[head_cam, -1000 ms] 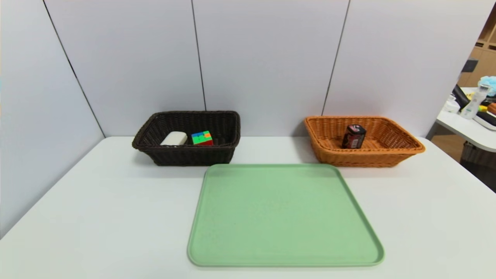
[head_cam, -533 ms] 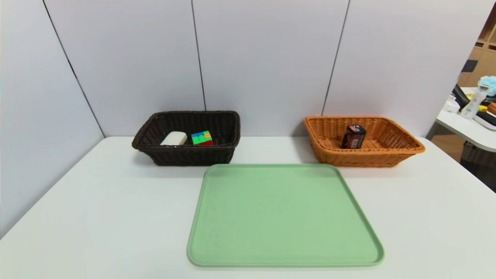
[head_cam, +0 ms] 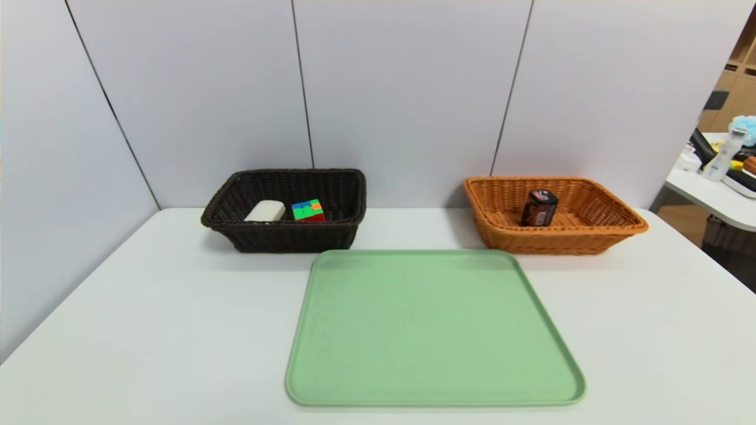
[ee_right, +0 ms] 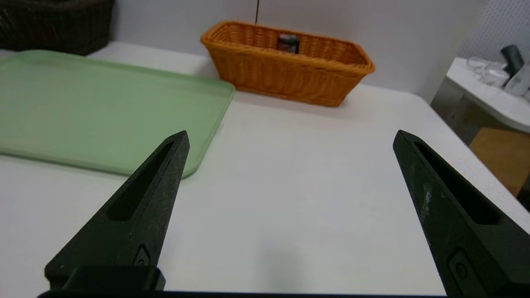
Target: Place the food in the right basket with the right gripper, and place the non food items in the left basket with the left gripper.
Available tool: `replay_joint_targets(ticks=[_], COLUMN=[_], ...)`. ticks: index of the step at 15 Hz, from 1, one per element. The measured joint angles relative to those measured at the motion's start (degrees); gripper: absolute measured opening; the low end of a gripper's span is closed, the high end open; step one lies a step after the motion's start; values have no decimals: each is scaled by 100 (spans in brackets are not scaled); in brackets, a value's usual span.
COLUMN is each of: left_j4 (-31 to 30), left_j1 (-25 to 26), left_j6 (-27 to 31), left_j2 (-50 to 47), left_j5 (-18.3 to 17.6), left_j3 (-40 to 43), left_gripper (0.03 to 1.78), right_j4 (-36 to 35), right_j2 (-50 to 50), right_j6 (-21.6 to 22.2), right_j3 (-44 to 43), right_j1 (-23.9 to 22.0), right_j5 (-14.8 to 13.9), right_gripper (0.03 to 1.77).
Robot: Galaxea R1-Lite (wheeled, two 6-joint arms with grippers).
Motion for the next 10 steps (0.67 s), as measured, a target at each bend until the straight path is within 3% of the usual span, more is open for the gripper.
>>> replay_joint_targets(ticks=[1,4,7,10], left_j4=[212,344,301,295], left_j1=[0,0,0,0], left_j6=[-48,-446,-997,-1072], left_j2=[0,0,0,0], left_j5=[-161,-195,44,74], left_j3=[0,-2,0,2], left_gripper=[169,169,169,169], right_j4=[78,711,590,579], right_j2=[0,0,0,0], right_j6=[37,329,686,873], right_j3=[0,-6,5,9], right_j1=[0,0,0,0], right_j5=[-39,-204,-232,-297], right_gripper=[170,170,170,170])
